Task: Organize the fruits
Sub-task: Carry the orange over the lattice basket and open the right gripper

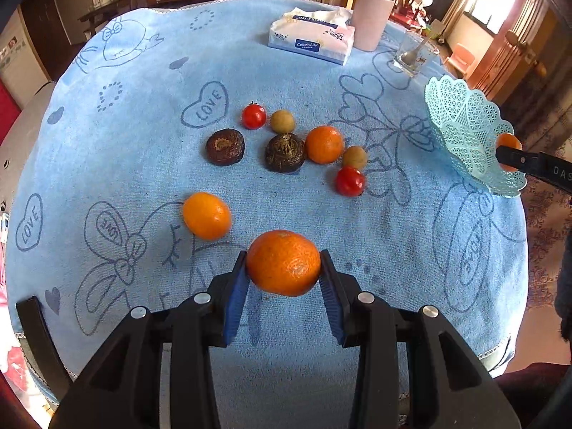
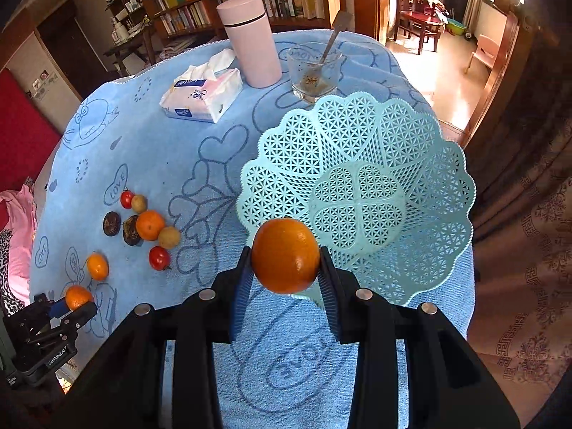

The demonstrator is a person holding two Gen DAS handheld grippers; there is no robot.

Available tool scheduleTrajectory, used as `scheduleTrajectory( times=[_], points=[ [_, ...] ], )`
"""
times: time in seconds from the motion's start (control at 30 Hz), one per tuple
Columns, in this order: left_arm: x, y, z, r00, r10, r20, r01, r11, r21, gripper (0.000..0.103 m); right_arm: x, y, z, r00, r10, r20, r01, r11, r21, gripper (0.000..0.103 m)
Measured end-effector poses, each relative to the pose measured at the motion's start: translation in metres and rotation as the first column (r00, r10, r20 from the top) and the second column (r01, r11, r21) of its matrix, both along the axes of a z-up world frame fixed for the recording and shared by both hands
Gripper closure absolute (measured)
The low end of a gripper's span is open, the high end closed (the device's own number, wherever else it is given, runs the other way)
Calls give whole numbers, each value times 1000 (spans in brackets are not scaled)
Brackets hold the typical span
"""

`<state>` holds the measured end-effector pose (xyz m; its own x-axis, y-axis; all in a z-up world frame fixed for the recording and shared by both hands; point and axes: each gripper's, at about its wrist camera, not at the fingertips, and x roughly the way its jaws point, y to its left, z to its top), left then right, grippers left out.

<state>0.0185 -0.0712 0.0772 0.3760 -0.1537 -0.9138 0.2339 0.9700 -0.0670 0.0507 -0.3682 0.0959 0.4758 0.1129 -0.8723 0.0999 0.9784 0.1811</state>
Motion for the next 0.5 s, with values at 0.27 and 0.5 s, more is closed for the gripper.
scheduleTrajectory(
  times=[0.27,0.5],
  points=[
    [7,-57,7,997,-76,16,76,997,-1,64,-15,-54,2,996,-82,26,82,997,-13,48],
    [19,-112,13,987,-155,33,155,988,-4,64,-34,-83,1,994,-109,26,109,994,-7,48]
  ],
)
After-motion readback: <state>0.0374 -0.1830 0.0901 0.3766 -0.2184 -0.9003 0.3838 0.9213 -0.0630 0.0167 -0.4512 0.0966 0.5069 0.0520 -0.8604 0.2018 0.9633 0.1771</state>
